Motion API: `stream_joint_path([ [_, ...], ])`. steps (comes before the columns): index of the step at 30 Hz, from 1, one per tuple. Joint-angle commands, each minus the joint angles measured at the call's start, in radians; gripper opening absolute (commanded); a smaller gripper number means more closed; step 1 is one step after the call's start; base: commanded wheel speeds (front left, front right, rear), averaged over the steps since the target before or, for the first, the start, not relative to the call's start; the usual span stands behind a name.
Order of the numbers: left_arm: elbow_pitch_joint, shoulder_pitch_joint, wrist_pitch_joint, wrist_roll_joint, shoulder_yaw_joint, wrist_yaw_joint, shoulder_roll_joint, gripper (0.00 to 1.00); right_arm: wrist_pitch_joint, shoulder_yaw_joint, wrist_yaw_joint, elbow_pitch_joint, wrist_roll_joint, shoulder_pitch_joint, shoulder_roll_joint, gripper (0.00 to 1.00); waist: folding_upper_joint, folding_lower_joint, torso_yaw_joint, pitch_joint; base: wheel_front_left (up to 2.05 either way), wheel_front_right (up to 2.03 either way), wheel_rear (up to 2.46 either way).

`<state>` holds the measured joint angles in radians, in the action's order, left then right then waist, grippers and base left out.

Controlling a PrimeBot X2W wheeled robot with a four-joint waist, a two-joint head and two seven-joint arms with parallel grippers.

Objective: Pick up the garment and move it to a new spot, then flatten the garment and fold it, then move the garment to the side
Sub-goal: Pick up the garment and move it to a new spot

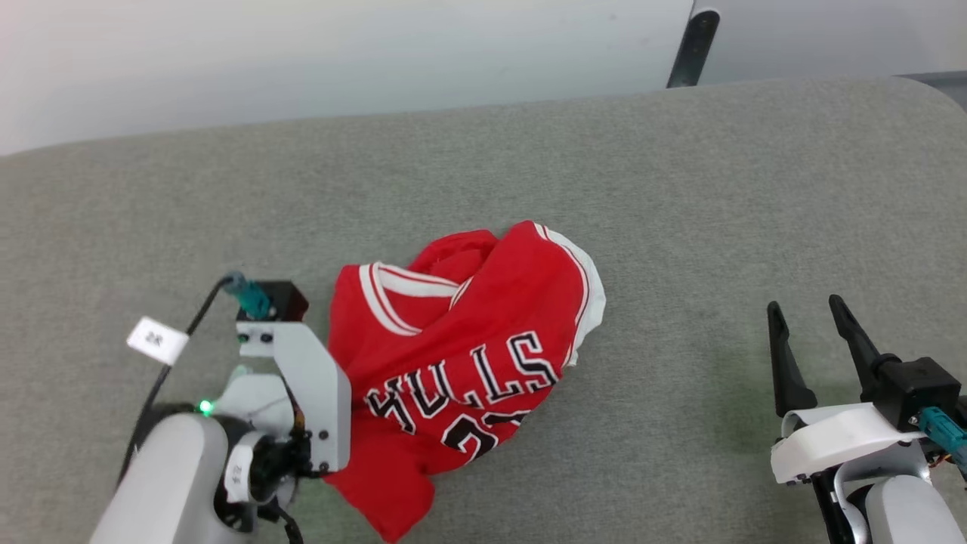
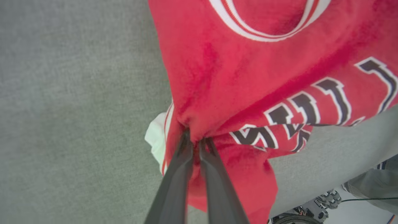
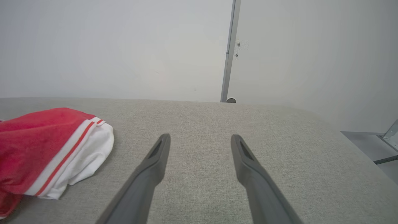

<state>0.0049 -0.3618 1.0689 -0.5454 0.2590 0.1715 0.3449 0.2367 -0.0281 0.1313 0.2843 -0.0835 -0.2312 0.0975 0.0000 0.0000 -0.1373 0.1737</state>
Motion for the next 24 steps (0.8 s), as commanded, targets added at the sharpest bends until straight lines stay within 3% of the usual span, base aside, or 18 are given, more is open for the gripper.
stream_joint_path([
  [1,0.013,0.014,-0.009,-0.009,-0.003,0.001,-0.005,0.00,0.001,0.005,-0.001,0.003,-0.002,0.003,0.002,1.00,0.0000,0.0000,0.013,-0.007,0.00,0.00,0.00],
  [2,0.024,0.020,-0.021,-0.011,-0.005,-0.002,-0.009,0.00,0.001,0.009,-0.001,0.005,-0.004,0.001,0.004,1.00,0.0000,0.0000,0.018,-0.011,0.00,0.00,0.00],
  [6,0.052,0.026,-0.072,-0.020,-0.011,-0.025,-0.013,0.34,-0.004,0.025,-0.001,0.014,-0.009,-0.003,0.011,1.00,0.0000,0.0000,0.040,-0.037,0.00,0.00,0.00],
  [7,0.053,0.024,-0.084,-0.022,-0.015,-0.028,-0.015,0.48,-0.003,0.027,-0.001,0.014,-0.011,-0.002,0.013,1.00,0.0000,0.0000,0.046,-0.046,0.00,0.00,0.00],
  [8,0.052,0.024,-0.092,-0.025,-0.018,-0.033,-0.013,0.85,-0.004,0.029,-0.001,0.014,-0.012,0.000,0.016,1.00,0.0000,0.0000,0.052,-0.055,0.00,0.00,0.00],
  [9,0.046,0.026,-0.102,-0.029,-0.023,-0.035,-0.012,1.00,-0.006,0.031,-0.001,0.013,-0.013,0.003,0.017,1.00,0.0000,0.0000,0.058,-0.065,0.00,0.00,0.00],
  [17,-0.041,0.049,-0.209,-0.044,-0.053,-0.079,-0.004,1.00,-0.019,0.045,-0.001,-0.012,-0.014,0.026,0.027,1.00,0.0000,0.0000,0.102,-0.134,0.00,0.00,0.00],
  [24,-0.124,0.130,-0.461,-0.042,-0.094,-0.166,-0.007,1.00,-0.016,0.048,-0.001,-0.031,-0.013,0.056,0.020,1.00,0.0000,0.0000,0.123,-0.177,0.00,0.00,0.00],
])
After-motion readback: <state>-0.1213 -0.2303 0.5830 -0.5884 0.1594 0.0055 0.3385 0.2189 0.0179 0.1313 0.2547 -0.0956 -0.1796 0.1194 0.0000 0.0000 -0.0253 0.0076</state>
